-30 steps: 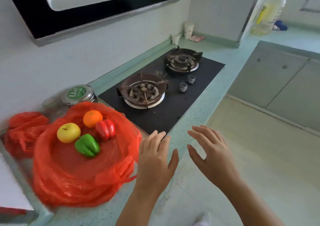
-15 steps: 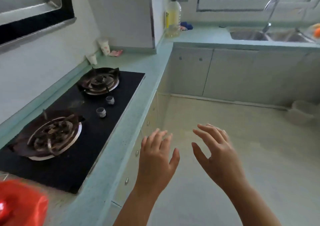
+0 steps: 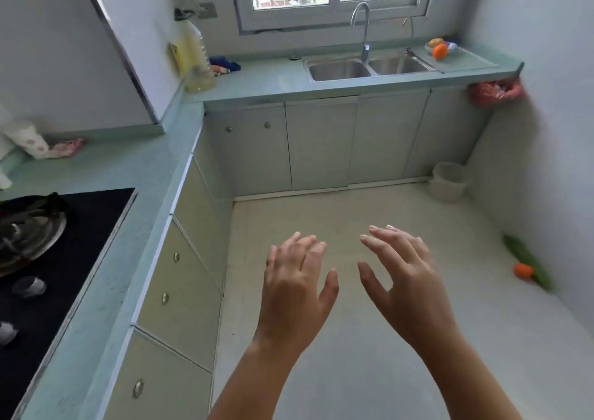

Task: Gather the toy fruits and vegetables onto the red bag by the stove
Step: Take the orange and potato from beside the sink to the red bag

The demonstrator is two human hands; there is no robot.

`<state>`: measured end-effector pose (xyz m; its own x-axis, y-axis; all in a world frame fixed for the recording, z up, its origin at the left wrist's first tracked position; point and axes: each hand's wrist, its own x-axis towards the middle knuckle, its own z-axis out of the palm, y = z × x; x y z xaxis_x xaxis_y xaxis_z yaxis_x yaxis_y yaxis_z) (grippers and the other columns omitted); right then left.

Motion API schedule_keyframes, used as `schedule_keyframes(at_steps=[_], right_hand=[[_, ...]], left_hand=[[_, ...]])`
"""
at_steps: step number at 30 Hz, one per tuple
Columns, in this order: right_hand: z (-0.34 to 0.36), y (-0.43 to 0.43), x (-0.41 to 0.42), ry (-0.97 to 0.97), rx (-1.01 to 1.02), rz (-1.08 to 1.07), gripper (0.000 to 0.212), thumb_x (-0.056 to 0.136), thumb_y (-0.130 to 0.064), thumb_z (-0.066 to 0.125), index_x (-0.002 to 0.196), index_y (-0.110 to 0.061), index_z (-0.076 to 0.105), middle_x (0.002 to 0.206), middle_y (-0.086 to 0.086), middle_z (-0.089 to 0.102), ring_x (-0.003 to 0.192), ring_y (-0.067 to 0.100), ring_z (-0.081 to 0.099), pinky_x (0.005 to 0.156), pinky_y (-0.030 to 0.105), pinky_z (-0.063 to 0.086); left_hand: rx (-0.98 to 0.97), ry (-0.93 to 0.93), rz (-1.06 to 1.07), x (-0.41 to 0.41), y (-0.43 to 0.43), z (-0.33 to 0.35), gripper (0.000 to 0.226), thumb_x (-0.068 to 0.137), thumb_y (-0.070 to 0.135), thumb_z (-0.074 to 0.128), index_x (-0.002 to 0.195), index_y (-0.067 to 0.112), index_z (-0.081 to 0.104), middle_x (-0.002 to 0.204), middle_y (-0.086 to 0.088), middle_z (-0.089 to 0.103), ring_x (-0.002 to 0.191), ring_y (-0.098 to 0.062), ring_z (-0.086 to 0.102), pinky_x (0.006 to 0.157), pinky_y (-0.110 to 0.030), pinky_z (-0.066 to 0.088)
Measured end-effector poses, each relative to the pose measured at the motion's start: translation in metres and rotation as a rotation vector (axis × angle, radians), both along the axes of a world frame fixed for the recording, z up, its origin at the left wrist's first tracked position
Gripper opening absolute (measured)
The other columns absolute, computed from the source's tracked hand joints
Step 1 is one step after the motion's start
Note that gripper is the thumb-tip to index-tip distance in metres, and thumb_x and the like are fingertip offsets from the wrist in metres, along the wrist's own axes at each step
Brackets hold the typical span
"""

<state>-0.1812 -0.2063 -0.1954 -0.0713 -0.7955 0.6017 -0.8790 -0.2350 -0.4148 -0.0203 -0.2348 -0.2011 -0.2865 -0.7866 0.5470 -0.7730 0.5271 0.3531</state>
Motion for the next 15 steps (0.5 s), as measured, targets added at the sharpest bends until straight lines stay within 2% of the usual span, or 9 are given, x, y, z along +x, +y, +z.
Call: schedule_keyframes(at_steps=[7, 15], right_hand=[[-0.016, -0.038, -0.046, -0.023, 0.048, -0.102, 0.035, 0.083, -0.033, 0.049, 0.108, -0.012, 0.063, 0.112, 0.007, 0.063, 0.11, 0.031, 0.054, 0.086, 0.056, 0.045], [-0.027, -0.135, -0.09, 0.033, 0.1, -0.214, 0.036, 0.084, -0.033, 0.048, 0.109, -0.012, 0.063, 0.115, 0.007, 0.063, 0.112, 0.03, 0.054, 0.088, 0.056, 0.044]], left_hand=[[-0.002, -0.01, -0.09, -0.045, -0.058, -0.017, 0.037, 0.082, 0.033, 0.047, 0.106, 0.01, 0.064, 0.112, -0.007, 0.065, 0.114, -0.026, 0.052, 0.096, -0.049, 0.036], [0.022, 0.029, -0.23, -0.101, -0.173, -0.038, 0.038, 0.082, 0.032, 0.047, 0.105, 0.009, 0.065, 0.112, -0.008, 0.065, 0.114, -0.026, 0.051, 0.096, -0.051, 0.035]])
